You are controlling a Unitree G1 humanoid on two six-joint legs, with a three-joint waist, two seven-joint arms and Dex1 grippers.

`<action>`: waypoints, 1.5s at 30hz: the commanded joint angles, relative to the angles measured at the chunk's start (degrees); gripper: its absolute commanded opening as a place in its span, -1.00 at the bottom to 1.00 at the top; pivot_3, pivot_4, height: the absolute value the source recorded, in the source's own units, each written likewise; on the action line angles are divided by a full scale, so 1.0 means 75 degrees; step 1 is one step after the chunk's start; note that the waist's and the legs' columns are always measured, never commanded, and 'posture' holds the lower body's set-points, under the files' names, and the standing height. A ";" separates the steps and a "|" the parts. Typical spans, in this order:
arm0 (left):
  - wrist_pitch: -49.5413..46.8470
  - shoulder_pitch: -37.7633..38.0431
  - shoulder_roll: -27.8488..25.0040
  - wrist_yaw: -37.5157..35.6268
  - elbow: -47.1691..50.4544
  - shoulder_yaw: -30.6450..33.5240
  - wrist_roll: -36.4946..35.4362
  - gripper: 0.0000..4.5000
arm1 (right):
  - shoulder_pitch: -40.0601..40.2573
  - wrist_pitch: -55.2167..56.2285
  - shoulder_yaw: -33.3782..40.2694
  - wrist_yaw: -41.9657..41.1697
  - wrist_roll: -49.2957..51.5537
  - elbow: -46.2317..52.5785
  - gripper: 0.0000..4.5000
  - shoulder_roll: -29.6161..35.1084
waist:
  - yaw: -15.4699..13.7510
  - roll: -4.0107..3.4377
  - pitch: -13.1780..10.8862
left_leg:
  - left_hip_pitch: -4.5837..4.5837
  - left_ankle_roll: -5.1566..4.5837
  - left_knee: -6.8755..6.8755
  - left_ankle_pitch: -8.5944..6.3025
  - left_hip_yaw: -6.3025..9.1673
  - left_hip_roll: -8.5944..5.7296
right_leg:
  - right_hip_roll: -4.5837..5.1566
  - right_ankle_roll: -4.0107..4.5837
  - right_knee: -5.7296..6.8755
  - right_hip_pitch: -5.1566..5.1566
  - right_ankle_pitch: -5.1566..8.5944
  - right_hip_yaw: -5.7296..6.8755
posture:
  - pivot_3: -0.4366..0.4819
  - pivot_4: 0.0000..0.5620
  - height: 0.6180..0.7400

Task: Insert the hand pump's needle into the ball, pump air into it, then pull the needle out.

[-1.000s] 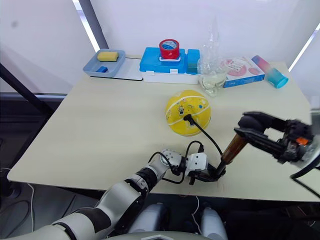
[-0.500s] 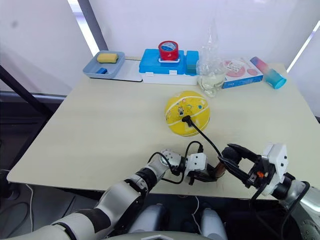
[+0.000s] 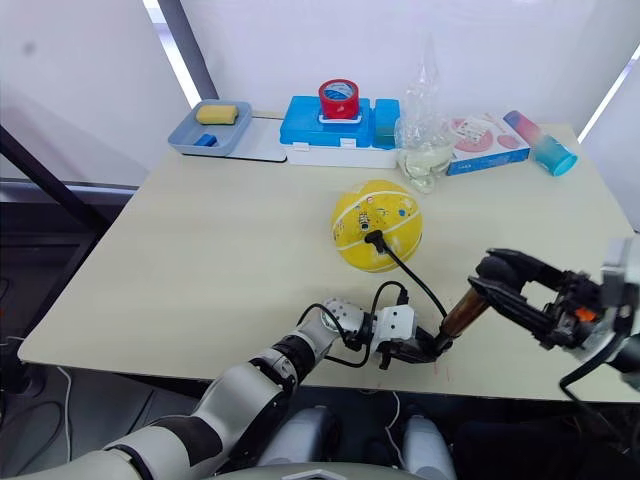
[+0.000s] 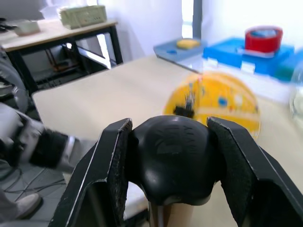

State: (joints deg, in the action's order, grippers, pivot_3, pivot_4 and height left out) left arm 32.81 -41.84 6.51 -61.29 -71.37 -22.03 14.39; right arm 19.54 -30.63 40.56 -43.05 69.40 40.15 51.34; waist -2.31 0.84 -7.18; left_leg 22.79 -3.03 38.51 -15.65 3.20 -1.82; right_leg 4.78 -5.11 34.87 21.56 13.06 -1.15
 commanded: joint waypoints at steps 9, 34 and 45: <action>-0.0138 0.0193 -0.0005 -0.0198 -0.0262 -0.0245 0.0310 -0.51 | -0.0259 -0.0926 0.1134 0.0856 0.1132 0.0204 -0.10 0.0486 | -0.0012 0.0012 -0.0004 | 0.0014 -0.0001 -0.0002 -0.0001 -0.0005 0.0000 | 0.0015 0.0000 -0.0005 0.0003 0.0000 -0.0003 | -0.05 -0.47 0.95; -0.0153 0.0168 -0.0002 -0.0162 -0.0274 -0.0242 0.0338 -0.51 | 0.0497 0.1296 -0.2062 -0.0247 -0.3139 -0.0397 -0.10 -0.1449 | -0.0008 0.0016 0.0012 | -0.0008 0.0000 0.0003 0.0000 0.0004 -0.0003 | -0.0008 -0.0002 0.0007 -0.0001 0.0000 0.0006 | -0.05 -0.47 0.95; -0.0145 0.0172 0.0012 -0.0166 -0.0280 -0.0251 0.0343 -0.51 | 0.0035 -0.0257 0.1014 0.0080 -0.0108 -0.0033 -0.10 0.0058 | -0.0012 0.0004 0.0002 | 0.0002 0.0000 0.0002 0.0000 0.0004 -0.0007 | 0.0004 -0.0002 0.0000 -0.0001 0.0000 0.0005 | -0.05 -0.47 0.95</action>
State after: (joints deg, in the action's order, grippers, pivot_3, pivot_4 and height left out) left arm 32.79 -41.84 6.91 -61.25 -71.46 -22.04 14.52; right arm 21.38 -32.50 40.23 -44.50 65.66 40.40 50.39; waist -2.40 0.87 -7.16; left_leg 22.81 -3.03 38.53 -15.65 3.23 -1.87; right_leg 4.82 -5.12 34.86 21.55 13.06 -1.10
